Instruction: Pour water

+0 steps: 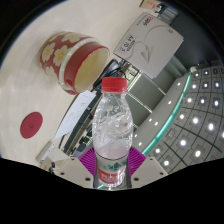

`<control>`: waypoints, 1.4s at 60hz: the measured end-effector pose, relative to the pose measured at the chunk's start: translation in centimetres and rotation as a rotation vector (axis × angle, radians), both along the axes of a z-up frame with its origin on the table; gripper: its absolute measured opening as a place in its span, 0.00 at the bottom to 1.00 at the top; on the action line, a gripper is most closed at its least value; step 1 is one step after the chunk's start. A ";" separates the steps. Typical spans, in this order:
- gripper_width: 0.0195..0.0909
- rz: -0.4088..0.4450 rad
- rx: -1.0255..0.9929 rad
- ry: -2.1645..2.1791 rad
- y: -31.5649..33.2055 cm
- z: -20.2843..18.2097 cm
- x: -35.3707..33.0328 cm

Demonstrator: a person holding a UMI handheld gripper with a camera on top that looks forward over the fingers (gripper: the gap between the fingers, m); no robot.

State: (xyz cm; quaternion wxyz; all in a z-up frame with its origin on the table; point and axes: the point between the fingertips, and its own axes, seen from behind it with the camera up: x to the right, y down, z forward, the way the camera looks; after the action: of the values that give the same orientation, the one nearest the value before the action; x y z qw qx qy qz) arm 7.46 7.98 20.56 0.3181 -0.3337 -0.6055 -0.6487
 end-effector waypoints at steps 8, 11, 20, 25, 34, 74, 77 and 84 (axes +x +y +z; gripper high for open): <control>0.25 -0.005 -0.020 0.093 -0.1 0.1 0.5; 0.25 -0.014 -0.033 0.190 -0.2 0.3 0.9; 0.25 -0.095 -0.094 0.669 -1.4 1.0 3.1; 0.25 -0.106 -0.119 0.949 -2.1 1.6 3.4; 0.25 -0.093 -0.213 1.412 -2.4 0.6 3.0; 0.45 -0.196 -0.421 2.121 -1.2 -14.0 5.9; 0.51 -0.215 -0.429 2.113 -1.4 -14.4 6.0; 0.94 -0.331 -0.471 2.120 -2.8 -16.5 5.9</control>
State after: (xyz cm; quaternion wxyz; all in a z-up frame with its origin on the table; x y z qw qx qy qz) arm 13.40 5.21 4.02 0.5144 -0.8513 -0.0812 0.0645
